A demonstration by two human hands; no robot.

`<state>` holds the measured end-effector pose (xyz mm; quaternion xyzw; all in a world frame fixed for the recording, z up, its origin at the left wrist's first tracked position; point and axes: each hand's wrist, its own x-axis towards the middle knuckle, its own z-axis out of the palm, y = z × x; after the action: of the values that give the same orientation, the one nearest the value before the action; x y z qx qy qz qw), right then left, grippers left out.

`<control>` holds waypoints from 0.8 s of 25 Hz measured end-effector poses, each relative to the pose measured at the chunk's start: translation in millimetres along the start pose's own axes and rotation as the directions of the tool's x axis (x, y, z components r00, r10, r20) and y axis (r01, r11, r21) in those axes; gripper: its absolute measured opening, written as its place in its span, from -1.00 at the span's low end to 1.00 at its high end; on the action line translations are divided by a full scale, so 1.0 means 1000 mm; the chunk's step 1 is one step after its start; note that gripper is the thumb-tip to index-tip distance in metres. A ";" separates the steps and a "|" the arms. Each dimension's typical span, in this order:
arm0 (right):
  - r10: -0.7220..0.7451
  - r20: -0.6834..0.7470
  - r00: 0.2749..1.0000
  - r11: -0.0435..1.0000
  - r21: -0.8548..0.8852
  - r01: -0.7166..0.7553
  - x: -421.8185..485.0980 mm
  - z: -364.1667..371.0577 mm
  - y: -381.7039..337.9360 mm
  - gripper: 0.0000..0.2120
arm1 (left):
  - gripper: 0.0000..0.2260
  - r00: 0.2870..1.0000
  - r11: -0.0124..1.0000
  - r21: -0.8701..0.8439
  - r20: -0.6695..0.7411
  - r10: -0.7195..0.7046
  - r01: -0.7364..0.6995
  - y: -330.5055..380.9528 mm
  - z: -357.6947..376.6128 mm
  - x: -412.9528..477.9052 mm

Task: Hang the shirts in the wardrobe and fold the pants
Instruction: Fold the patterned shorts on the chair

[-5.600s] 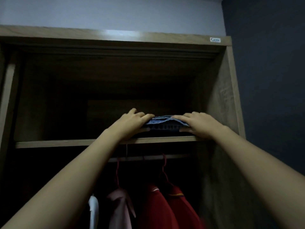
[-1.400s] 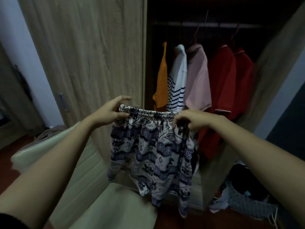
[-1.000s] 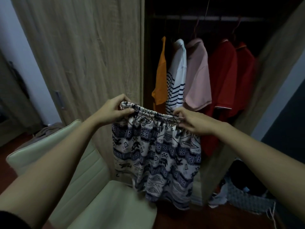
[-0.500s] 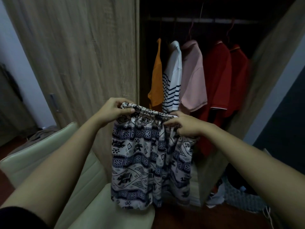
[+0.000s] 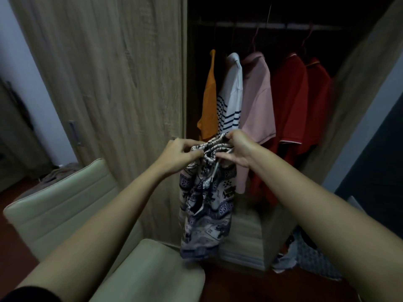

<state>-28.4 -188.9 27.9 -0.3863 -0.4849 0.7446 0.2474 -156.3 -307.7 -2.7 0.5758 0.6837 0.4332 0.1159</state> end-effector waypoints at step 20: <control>-0.529 0.432 0.730 0.444 -0.593 0.672 0.005 -0.063 0.046 -0.58 | -0.62 0.935 0.932 0.321 0.352 0.049 -0.169 0.001 -0.029 0.008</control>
<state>20.3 -170.9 -30.6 -0.1820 -0.8596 0.3877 0.2787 -177.4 -314.1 18.1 0.6903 0.6854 0.2070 0.1039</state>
